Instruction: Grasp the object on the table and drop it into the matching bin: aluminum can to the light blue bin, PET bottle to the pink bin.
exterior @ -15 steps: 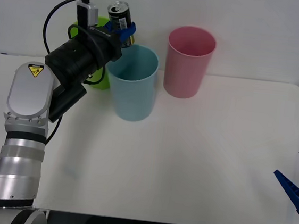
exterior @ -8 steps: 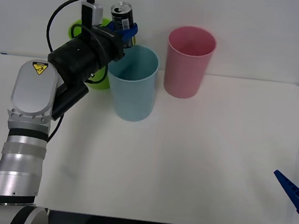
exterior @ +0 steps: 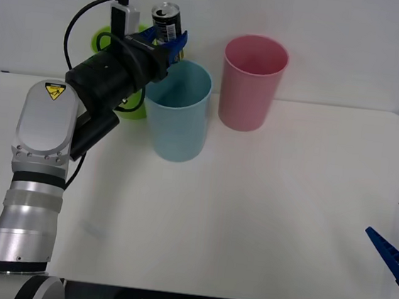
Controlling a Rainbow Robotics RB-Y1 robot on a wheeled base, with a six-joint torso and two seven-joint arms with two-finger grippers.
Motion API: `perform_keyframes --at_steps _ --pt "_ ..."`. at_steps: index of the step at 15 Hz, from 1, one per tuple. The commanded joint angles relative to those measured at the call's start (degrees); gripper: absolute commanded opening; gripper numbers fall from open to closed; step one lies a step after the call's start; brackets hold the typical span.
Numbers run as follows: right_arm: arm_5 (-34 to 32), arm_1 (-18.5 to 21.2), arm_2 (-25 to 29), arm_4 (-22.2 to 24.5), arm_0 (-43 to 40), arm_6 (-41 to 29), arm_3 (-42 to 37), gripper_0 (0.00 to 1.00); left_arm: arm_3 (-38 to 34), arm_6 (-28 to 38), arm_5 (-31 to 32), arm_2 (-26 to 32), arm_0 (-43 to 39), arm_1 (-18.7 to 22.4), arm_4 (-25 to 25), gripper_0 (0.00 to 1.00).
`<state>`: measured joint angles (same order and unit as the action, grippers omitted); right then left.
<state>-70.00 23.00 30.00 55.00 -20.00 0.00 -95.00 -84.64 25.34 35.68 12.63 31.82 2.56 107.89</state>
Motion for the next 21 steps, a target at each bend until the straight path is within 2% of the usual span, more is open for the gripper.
perform_keyframes --at_steps 1,10,15,21 --pt "0.0 0.0 0.0 0.0 0.0 0.0 0.0 1.0 0.0 -0.73 0.01 -0.32 0.0 0.08 -0.75 1.0" --pt "0.0 0.0 0.0 0.0 0.0 0.0 0.0 1.0 0.0 -1.43 0.01 -0.5 -0.35 0.08 -3.13 1.0" --pt "0.0 0.0 0.0 0.0 0.0 0.0 0.0 1.0 -0.09 -3.19 0.36 -0.76 -2.02 1.48 -8.75 1.0" --pt "0.0 0.0 0.0 0.0 0.0 0.0 0.0 1.0 -2.2 -5.12 2.29 -1.55 -6.15 6.93 -17.63 1.0"
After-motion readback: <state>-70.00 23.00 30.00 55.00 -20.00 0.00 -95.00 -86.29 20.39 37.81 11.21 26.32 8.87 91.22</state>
